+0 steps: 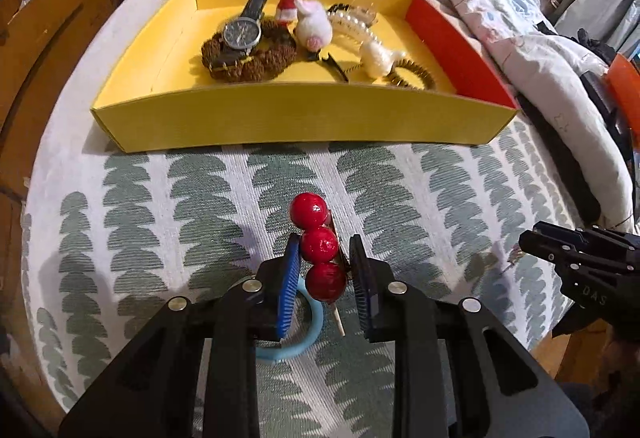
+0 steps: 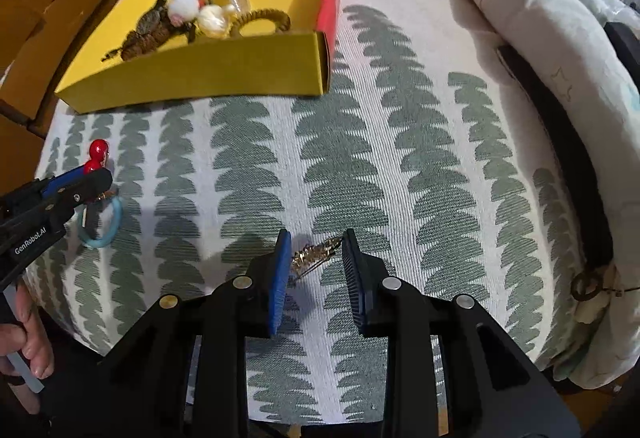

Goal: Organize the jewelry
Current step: 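Grasp the red bead clip with the left gripper while the right grasps the gold pendant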

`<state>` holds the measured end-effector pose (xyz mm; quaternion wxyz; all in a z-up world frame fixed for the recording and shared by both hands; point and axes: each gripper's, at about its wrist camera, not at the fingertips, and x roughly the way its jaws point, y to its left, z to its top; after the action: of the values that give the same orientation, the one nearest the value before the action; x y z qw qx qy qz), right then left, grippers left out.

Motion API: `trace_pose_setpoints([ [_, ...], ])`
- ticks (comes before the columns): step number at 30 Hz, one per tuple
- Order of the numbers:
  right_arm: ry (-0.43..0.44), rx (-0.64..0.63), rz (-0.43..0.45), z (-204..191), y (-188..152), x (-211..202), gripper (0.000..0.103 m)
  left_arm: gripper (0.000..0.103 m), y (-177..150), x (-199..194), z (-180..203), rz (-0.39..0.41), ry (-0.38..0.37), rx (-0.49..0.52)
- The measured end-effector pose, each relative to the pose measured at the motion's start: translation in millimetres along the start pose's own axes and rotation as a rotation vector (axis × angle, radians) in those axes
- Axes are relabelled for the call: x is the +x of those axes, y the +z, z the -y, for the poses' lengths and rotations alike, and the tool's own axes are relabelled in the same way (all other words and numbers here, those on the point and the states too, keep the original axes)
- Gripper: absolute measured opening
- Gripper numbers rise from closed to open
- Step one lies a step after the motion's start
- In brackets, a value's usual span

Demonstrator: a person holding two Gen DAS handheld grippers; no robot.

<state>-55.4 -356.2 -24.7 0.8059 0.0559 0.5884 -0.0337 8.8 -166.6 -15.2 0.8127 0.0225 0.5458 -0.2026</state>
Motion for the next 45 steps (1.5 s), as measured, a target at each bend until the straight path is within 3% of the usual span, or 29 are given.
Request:
trace_pose_setpoints([
  [8,0.056,-0.010,0.067,-4.3,6.9,-31.6,0.026,0.025,7.5,-30.7,1.9,0.069,-0.010,0.011],
  [16,-0.034,-0.032,-0.050,-11.9,8.6,10.6,0.030,0.025,8.5,-24.0,0.4,0.060,0.002,0.005],
  [20,-0.092,-0.037,-0.086,-11.2,8.0,22.3,0.041,0.025,7.6,-20.9,0.8,0.057,0.012,0.008],
  [22,-0.055,-0.018,-0.105,-8.2,8.6,27.7,0.041,0.025,7.6,-19.7,0.5,0.055,0.013,0.007],
  [30,-0.091,-0.030,-0.139,-7.9,12.7,47.5,0.041,0.025,7.5,-20.4,-2.9,0.057,0.014,-0.003],
  [38,-0.154,-0.093,-0.127,-22.2,8.8,47.4,0.034,0.025,6.9,-22.8,-3.1,0.063,0.014,-0.002],
  [45,-0.133,-0.079,-0.107,-22.6,1.6,34.4,0.034,0.025,8.4,-27.2,-6.7,0.071,0.011,-0.012],
])
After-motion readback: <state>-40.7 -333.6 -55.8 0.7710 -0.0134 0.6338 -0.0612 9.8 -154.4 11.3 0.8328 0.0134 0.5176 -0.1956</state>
